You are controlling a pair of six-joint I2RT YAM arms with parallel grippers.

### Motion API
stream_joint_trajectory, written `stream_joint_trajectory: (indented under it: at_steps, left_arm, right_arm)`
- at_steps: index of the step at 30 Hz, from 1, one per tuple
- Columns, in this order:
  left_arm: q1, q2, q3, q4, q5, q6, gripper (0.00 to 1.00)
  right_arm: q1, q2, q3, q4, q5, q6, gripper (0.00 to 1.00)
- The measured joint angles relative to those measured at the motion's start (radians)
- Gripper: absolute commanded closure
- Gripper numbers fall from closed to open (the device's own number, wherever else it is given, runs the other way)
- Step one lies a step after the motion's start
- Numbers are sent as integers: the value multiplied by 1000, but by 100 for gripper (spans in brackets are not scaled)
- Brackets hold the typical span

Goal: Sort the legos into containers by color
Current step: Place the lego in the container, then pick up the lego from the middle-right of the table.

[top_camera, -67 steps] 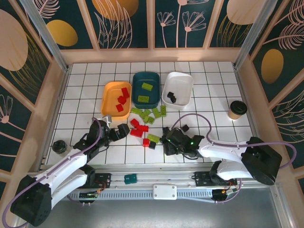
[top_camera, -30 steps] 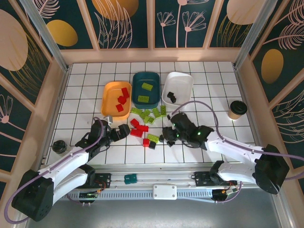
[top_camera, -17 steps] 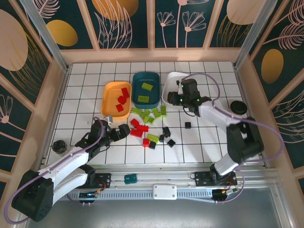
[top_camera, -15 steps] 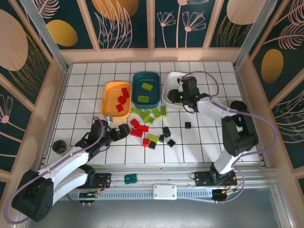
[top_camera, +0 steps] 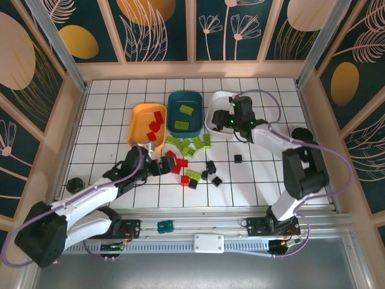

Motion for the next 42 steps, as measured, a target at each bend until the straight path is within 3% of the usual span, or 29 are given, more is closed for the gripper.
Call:
stream_joint_trajectory:
  at_steps: [3, 9, 17, 23, 29, 39, 42]
  left_arm:
    - [-81, 84, 87, 10, -40, 23, 3]
    - [-282, 431, 394, 49, -132, 117, 13]
    - [-399, 823, 721, 92, -198, 228, 19]
    - [-447, 997, 856, 95, -226, 292, 18]
    - [-461, 1079, 940, 100, -235, 326, 15]
    - [-473, 1192, 1038, 105, -325, 359, 29]
    - [-487, 1210, 1064, 106, -341, 371, 38]
  right_arm:
    - [3, -138, -121, 44, 66, 27, 34]
    - [-34, -516, -354, 35, 210, 89, 34]
    - [-91, -788, -444, -34, 307, 131, 33]
    - [-108, -856, -444, -91, 331, 131, 33]
    - [-113, -876, -444, -131, 332, 131, 32]
    - [-114, -903, -436, -151, 331, 131, 32]
    - [-115, -910, -434, -151, 331, 131, 32]
